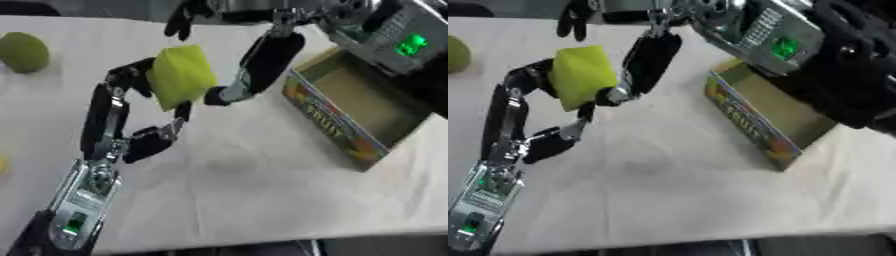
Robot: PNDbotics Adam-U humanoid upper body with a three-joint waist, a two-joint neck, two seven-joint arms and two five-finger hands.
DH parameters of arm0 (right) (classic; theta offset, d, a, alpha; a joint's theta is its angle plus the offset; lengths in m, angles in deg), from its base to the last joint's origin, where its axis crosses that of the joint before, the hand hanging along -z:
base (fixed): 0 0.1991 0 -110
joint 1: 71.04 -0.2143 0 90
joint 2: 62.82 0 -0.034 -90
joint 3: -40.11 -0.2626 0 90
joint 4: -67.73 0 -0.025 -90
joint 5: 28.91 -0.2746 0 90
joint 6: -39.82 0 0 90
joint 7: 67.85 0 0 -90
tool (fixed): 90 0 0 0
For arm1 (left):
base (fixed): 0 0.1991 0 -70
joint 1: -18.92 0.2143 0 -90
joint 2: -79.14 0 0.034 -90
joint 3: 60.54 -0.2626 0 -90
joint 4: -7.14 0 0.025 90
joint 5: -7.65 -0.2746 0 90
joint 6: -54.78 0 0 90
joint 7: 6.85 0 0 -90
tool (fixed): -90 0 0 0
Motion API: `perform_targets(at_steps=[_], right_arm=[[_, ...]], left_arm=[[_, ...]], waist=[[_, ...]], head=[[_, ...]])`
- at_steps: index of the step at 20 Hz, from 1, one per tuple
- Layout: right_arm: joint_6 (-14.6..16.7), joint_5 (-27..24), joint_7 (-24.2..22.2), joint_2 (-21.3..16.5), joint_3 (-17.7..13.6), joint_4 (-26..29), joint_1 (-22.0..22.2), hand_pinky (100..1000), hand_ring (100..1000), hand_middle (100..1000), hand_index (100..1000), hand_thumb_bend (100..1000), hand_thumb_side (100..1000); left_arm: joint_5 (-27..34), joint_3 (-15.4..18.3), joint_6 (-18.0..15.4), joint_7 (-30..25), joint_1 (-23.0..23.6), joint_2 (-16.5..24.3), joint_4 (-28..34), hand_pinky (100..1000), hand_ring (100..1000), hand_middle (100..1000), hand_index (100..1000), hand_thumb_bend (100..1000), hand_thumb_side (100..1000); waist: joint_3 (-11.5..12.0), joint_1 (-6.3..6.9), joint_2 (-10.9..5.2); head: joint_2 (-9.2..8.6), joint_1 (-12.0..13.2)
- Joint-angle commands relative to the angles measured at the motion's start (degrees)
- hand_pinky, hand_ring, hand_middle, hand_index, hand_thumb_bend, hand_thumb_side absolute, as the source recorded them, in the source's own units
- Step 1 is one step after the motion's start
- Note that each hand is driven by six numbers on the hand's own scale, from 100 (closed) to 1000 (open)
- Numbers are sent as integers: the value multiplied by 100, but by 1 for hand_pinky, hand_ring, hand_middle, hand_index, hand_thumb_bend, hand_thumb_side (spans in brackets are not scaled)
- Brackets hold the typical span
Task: Pick up the objects with one hand, pass them to the other hand, and then place them into the box on the other side of the table.
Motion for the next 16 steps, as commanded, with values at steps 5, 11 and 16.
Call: perform_targets(at_steps=[5, 11, 16], right_arm=[[-89, 42, -34, -52, -75, 50, -54, 911, 968, 788, 904, 442, 273], [-124, 45, 7, -39, -95, 50, -22, 910, 967, 786, 903, 442, 266], [-173, -34, 13, -32, -94, 50, -6, 889, 924, 728, 879, 374, 225]], left_arm=[[67, -51, 24, -77, -106, 57, 403, 469, 493, 434, 510, 100, 164], [144, -79, 92, -108, -105, 65, 518, 465, 491, 433, 509, 100, 164], [213, -104, 123, -111, -111, 36, 552, 464, 491, 433, 509, 100, 170]], waist=[[17, -51, -29], [27, -51, -20], [23, -43, -20]], head=[[-12, 2], [-12, 6], [-12, 10]])
